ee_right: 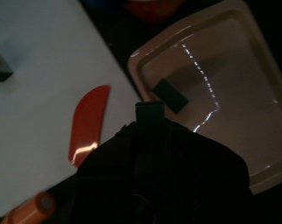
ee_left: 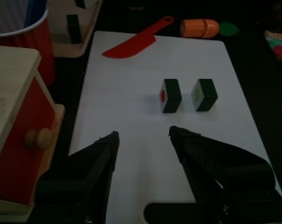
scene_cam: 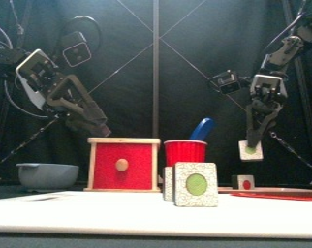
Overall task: Place sushi on board then cut the sushi with the knife then place the pieces on the plate
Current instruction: Place the 4 sushi pieces on the plate
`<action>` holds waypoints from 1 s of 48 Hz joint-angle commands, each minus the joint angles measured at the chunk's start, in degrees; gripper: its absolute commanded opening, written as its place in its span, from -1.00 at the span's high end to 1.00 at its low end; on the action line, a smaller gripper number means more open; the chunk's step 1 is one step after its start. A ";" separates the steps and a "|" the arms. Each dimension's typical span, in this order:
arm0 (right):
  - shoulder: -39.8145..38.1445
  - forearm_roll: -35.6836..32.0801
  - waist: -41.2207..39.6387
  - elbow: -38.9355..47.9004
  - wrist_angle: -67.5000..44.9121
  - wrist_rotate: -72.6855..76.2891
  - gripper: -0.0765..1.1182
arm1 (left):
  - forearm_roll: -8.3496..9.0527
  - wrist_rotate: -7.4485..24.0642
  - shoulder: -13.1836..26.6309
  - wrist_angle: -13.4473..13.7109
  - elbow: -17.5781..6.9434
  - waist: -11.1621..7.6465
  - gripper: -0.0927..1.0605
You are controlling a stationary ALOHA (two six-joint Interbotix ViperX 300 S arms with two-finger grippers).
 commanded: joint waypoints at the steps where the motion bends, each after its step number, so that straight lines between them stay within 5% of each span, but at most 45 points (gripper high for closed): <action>1: -0.79 -1.58 -3.34 0.18 0.09 -0.09 -0.03 | -0.09 0.00 -0.18 -0.18 -0.88 0.09 -0.66; 35: 8.26 -4.04 -8.17 2.02 -5.62 -0.09 -0.31 | -0.09 0.00 -0.18 -0.26 -0.88 0.44 -0.66; 48: 6.06 -3.78 -8.00 0.70 -4.57 -0.09 -0.42 | -0.09 0.09 -0.18 -0.18 -0.79 0.44 -0.66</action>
